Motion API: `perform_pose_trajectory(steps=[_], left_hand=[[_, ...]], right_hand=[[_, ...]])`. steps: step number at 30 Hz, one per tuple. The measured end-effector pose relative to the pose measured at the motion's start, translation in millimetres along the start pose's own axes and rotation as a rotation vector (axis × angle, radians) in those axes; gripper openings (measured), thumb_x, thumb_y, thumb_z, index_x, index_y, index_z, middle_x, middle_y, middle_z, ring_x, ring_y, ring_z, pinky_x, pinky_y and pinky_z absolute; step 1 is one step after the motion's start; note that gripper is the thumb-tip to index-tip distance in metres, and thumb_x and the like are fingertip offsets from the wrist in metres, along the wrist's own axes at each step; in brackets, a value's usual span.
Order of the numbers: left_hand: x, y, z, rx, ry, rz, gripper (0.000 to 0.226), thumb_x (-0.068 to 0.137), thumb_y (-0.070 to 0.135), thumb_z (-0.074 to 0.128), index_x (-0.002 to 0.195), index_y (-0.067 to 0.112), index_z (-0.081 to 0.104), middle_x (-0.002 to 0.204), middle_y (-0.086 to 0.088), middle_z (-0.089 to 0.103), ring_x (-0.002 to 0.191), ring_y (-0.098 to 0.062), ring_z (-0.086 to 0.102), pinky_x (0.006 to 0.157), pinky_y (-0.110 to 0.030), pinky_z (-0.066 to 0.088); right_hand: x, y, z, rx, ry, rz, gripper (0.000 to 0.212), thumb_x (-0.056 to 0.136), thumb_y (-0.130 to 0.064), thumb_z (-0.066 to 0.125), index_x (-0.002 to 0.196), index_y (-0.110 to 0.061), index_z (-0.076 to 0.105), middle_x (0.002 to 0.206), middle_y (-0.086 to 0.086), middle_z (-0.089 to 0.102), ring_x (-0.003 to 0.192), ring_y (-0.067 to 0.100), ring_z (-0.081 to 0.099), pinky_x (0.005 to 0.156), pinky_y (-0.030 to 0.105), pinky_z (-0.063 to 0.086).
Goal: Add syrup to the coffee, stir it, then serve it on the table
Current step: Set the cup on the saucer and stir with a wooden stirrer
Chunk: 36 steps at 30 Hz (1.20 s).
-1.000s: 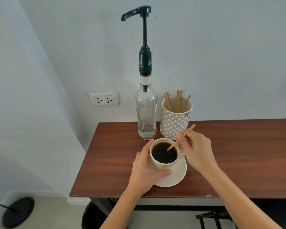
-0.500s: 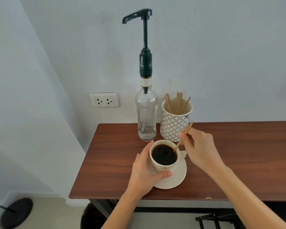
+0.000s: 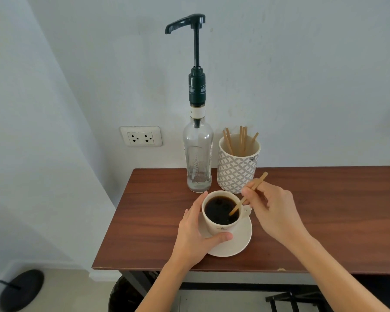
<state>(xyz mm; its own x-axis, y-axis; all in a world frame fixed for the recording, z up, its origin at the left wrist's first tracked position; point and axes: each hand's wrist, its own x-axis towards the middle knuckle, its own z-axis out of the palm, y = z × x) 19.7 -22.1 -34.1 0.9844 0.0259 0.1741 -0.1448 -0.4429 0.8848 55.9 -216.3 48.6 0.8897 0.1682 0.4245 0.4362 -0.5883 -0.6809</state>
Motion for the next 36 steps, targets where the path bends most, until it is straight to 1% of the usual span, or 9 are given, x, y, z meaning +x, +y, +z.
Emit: perform_pose_trajectory(steps=[4,7,9,14,19,22,27,31,36], left_hand=[[0,0,-1,0.005,0.011,-0.004,0.095,0.061,0.059,0.090,0.139,0.063,0.034,0.143,0.031,0.053,0.138,-0.003,0.046,0.119,-0.051,0.037],[-1,0,-1,0.004,0.011,0.001,0.095,0.062,0.057,0.091,0.138,0.062,0.035,0.143,0.032,0.051,0.138,0.000,0.045,0.119,-0.050,0.037],[0,0,0,-0.003,0.006,0.002,0.095,0.063,0.055,0.091,0.141,0.055,0.038,0.144,0.031,0.052,0.139,0.000,0.045,0.119,-0.051,0.038],[-1,0,0,-0.009,0.002,-0.024,0.101,0.060,0.059,0.091,0.143,0.055,0.035,0.144,0.032,0.051,0.138,-0.005,0.046,0.117,-0.048,0.041],[-1,-1,-1,-0.023,-0.009,-0.052,0.104,0.056,0.060,0.091,0.139,0.067,0.029,0.141,0.035,0.051,0.139,-0.005,0.044,0.118,-0.047,0.039],[0,0,0,-0.032,-0.015,-0.059,0.111,0.052,0.061,0.092,0.137,0.072,0.023,0.145,0.031,0.049,0.141,-0.002,0.042,0.120,-0.048,0.038],[-2,0,0,-0.087,0.043,-0.037,0.128,0.049,0.062,0.092,0.155,0.043,0.022,0.151,0.017,0.047,0.144,-0.001,0.041,0.119,-0.040,0.039],[-11,4,-14,-0.126,0.342,0.084,0.085,0.075,0.064,0.077,0.145,0.032,0.041,0.139,0.006,0.060,0.132,-0.009,0.056,0.110,-0.018,0.043],[-23,-22,-103,-0.159,0.662,0.091,0.049,0.092,0.039,0.064,0.136,0.020,0.054,0.130,0.005,0.065,0.130,-0.014,0.059,0.111,-0.018,0.042]], right_hand=[[-1,-15,-16,0.074,0.157,-0.077,0.027,0.094,-0.031,0.052,0.089,-0.012,0.071,0.069,-0.007,0.068,0.065,0.019,0.061,0.052,0.012,0.043],[-1,-19,-19,0.101,0.162,-0.103,0.033,0.093,-0.036,0.049,0.090,-0.011,0.071,0.070,-0.012,0.066,0.062,0.020,0.061,0.051,0.017,0.045],[-2,-18,-18,0.110,0.184,-0.099,0.037,0.094,-0.038,0.047,0.093,-0.010,0.071,0.072,-0.007,0.068,0.059,0.020,0.061,0.053,0.025,0.048],[-1,-13,-16,0.117,0.205,-0.062,0.038,0.094,-0.041,0.046,0.093,-0.011,0.070,0.074,-0.004,0.069,0.065,0.018,0.061,0.056,0.027,0.049],[0,-8,-17,0.175,0.204,0.045,0.028,0.096,-0.036,0.049,0.092,-0.016,0.068,0.078,-0.007,0.072,0.066,0.016,0.064,0.061,0.032,0.054],[3,3,-18,0.228,0.212,0.167,0.020,0.099,-0.027,0.054,0.086,-0.020,0.068,0.070,-0.005,0.072,0.064,0.009,0.065,0.065,0.031,0.053],[15,11,-22,0.673,0.250,0.512,0.023,0.100,-0.017,0.055,0.080,-0.014,0.066,0.071,0.007,0.075,0.053,0.006,0.060,0.064,0.027,0.050],[16,-4,-21,0.906,0.262,0.595,0.024,0.101,-0.020,0.055,0.082,-0.013,0.067,0.064,0.001,0.074,0.059,0.010,0.062,0.070,0.028,0.050],[11,-68,12,0.937,0.247,0.475,0.026,0.099,-0.028,0.056,0.079,-0.020,0.071,0.070,-0.001,0.074,0.065,0.009,0.066,0.065,0.019,0.059]])
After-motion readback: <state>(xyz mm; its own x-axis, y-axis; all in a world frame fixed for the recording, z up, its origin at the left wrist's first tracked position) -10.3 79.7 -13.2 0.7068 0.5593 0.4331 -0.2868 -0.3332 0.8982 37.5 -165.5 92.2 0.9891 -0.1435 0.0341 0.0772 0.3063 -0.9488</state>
